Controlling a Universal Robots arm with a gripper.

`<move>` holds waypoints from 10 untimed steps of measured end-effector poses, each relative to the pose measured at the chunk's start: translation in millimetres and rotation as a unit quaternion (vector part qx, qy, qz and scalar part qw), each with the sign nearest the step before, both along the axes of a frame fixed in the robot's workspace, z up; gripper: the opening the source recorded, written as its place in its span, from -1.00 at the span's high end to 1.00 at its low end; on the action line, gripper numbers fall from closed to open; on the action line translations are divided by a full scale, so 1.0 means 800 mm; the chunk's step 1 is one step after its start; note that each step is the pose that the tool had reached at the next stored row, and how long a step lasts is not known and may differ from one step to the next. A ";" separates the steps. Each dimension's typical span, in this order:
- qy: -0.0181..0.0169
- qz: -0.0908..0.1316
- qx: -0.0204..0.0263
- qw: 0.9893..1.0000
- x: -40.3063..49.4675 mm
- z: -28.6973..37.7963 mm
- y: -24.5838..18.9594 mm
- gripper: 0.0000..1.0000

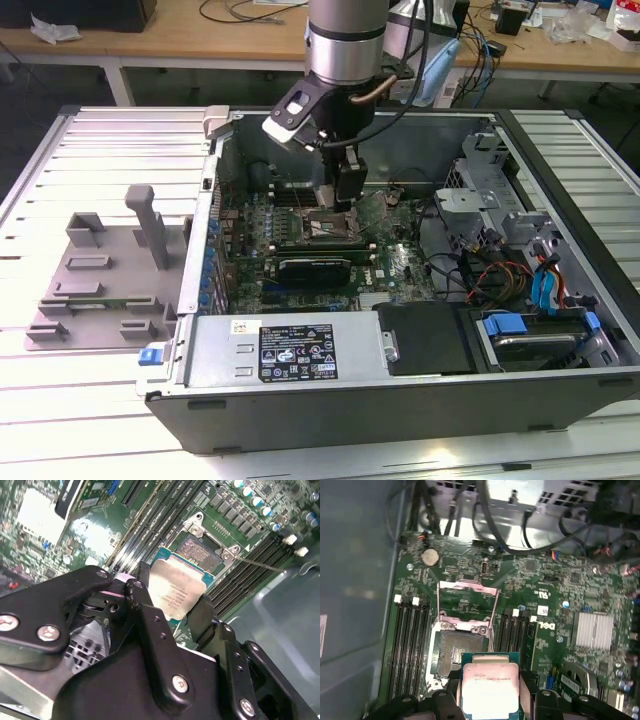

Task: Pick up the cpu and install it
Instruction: 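Place the cpu into insertion slot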

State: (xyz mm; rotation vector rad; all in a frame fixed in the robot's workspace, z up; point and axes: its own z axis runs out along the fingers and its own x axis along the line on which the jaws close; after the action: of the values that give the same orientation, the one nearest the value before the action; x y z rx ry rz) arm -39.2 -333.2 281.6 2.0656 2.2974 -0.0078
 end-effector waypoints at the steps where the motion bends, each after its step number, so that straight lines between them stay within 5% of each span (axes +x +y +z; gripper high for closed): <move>1: 0.000 0.000 0.000 1.000 0.000 -0.0002 0.0001 -0.09; 4: -0.004 0.000 0.000 1.000 0.000 -0.0029 0.0001 -0.09; 10: -0.004 -0.001 0.000 1.000 -0.002 -0.0073 0.0001 -0.09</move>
State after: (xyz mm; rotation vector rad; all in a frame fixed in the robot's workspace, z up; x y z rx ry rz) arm -40.8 -333.1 275.8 2.0631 2.2908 0.0015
